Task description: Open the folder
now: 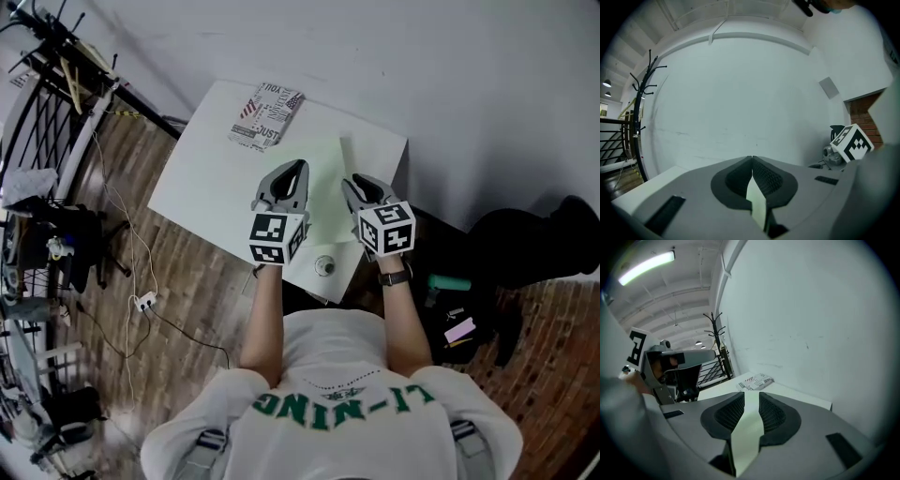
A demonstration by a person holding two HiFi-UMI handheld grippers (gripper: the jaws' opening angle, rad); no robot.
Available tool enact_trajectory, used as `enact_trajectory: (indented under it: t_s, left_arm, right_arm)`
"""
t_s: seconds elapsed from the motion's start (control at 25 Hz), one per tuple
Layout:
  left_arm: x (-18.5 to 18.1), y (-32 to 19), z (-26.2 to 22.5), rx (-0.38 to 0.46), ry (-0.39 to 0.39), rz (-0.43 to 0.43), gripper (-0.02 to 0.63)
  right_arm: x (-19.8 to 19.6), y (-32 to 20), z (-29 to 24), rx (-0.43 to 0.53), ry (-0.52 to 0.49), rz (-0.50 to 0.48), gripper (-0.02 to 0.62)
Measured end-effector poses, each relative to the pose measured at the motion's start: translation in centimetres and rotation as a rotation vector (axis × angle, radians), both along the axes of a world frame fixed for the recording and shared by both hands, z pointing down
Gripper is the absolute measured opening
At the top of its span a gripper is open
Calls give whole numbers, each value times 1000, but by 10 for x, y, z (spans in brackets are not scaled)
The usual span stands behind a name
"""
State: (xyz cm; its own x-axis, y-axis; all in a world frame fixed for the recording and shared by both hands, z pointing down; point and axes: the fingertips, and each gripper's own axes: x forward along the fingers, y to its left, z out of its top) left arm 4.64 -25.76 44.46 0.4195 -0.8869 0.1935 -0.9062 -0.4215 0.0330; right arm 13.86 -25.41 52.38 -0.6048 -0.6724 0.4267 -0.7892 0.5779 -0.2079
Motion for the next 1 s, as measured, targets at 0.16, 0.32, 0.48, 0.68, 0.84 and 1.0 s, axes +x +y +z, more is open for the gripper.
enact_trajectory:
  t_s: [0.16,0.32,0.48,0.68,0.84,1.0]
  left_arm:
    - [-4,-15,19,-45,4,16,15]
    - [-8,-31,32,-73,9,30,15]
    - [-13,-42,39,-92,16,35,16]
    - [-19,-50,52,-128,43,41,15]
    - [-30,-54,58,-149,73,37,17]
    - [-42,-57,62,-159,60,30,15]
  right_arm:
    - [-4,-9,33,-94,51,-33,129]
    - [1,-28,55,-106,81,4,164]
    - [2,-38,77,-150,78,7,203]
    - [-13,-26,122,-340,5,-63,344]
    - [-21,-20,149,-434,-23,-69,374]
    - [-22,-27,158,-491,-103,-1,354]
